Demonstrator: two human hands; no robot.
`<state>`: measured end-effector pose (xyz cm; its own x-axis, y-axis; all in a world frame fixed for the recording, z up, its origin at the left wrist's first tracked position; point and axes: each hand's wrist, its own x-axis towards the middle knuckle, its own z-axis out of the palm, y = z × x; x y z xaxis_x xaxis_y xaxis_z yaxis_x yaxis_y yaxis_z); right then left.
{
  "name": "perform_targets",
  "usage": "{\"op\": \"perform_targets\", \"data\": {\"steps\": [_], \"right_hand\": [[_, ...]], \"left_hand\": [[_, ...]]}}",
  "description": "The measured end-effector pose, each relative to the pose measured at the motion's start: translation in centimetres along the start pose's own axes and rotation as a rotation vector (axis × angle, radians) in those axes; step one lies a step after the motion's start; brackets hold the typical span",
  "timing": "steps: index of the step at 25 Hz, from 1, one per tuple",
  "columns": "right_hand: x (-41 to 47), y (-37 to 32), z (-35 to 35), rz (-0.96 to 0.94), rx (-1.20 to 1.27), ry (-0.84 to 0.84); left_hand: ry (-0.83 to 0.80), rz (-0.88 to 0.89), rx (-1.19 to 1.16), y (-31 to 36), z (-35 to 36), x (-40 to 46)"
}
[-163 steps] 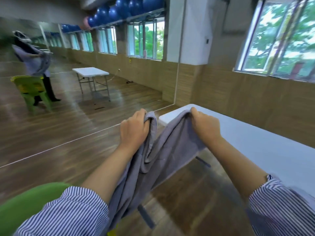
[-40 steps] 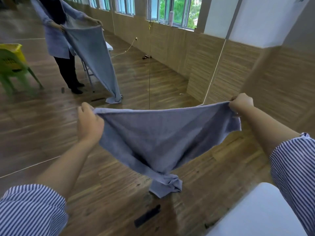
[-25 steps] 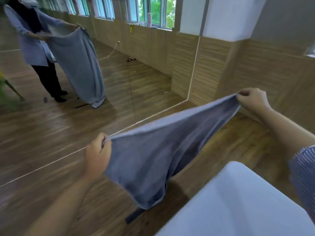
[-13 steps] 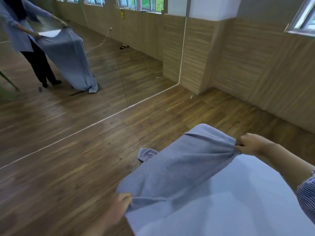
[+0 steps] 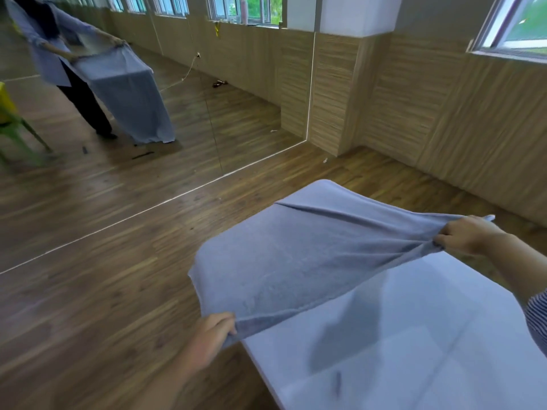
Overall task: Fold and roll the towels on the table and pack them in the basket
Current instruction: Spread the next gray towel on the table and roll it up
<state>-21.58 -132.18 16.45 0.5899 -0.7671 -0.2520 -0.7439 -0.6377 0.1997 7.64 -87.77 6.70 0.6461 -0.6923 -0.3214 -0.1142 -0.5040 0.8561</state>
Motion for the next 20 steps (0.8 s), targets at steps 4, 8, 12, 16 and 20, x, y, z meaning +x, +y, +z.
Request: {"op": "perform_targets", "data": {"steps": [4,8,12,16,20], "right_hand": [[-6.2,3.7,1.7,-0.049,-0.034,0.066],[-10.7,7.4,2.5,-0.223,-0.204,0.169],[-14.3,11.7,4.0,-0.242,-0.270,0.242],[-18.3,17.2,7.1,-0.145,-0.171,0.144],[-23.0,23.1,9.3,-0.120,-0.175,0.083]], "left_hand": [[-0.054,0.057,0.048,0.4,4.2,-8.1],[-0.057,0.004,0.049,1.3,8.4,-13.7],[-0.019,-0.025,0.041,1.6,13.7,-17.9],[0.010,-0.060,0.120,1.2,20.0,-23.5],[-0.016,-0.105,0.202,2.2,27.1,-30.3]]}}
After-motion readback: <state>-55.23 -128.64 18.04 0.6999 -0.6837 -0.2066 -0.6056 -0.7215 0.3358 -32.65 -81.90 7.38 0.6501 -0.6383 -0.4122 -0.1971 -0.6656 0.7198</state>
